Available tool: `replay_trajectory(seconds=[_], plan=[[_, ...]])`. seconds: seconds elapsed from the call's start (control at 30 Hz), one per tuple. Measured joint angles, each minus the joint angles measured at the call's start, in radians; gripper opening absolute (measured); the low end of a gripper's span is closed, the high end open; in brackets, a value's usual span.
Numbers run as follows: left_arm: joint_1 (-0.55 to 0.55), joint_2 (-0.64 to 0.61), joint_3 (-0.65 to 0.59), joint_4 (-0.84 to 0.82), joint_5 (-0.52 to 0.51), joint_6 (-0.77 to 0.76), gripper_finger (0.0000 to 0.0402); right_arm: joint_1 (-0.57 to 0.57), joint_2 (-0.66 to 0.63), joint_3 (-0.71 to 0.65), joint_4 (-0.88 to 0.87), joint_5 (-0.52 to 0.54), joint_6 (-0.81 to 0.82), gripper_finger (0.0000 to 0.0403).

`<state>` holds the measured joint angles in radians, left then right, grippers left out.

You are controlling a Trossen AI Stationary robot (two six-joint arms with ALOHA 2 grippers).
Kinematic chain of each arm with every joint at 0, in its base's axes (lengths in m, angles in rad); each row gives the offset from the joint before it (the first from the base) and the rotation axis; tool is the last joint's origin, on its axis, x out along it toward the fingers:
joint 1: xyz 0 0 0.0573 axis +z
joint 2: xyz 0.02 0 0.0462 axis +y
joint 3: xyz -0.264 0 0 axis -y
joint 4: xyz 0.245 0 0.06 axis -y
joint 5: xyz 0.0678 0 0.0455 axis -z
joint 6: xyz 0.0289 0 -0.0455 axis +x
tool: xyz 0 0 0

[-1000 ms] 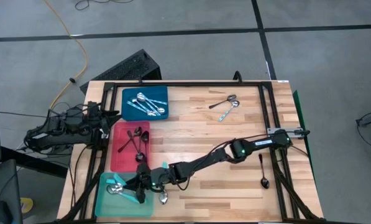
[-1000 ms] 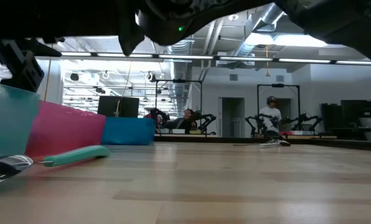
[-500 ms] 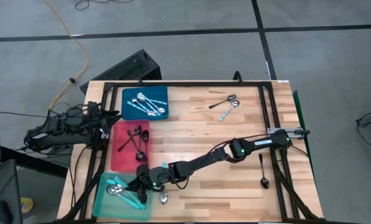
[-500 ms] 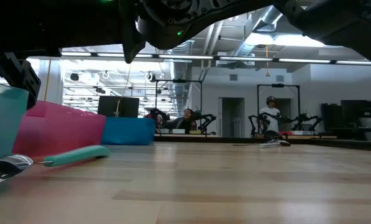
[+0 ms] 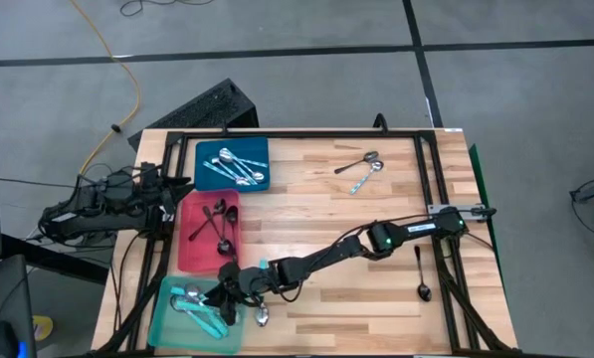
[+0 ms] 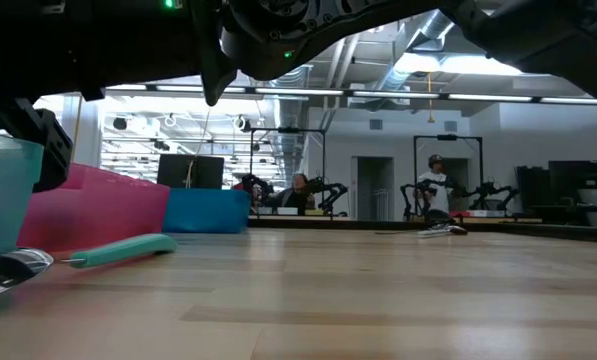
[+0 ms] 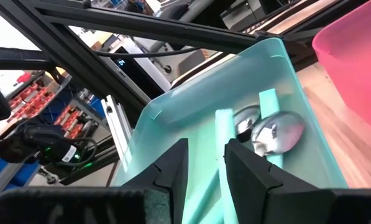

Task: Sort silverware by color (type)
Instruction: Put the light blue spoon into the light blue bin

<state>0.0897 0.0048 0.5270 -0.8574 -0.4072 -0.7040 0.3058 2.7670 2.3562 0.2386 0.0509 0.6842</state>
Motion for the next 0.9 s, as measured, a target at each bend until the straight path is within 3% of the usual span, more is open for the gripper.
replay_trajectory(seconds=[0.33,0.7,0.9], plan=[[0.0,0.0,0.0,0.0,0.0,0.0,0.0195,-0.002,0.0,0.0,0.009,0.0,0.0,0.0129],[0.0,0.0,0.0,0.0,0.0,0.0,0.0195,-0.029,-0.001,0.0,0.214,0.002,0.022,0.013],[0.0,0.0,0.0,-0.001,0.0,0.0,0.0195,-0.046,-0.033,-0.002,0.2,0.004,0.018,0.013]])
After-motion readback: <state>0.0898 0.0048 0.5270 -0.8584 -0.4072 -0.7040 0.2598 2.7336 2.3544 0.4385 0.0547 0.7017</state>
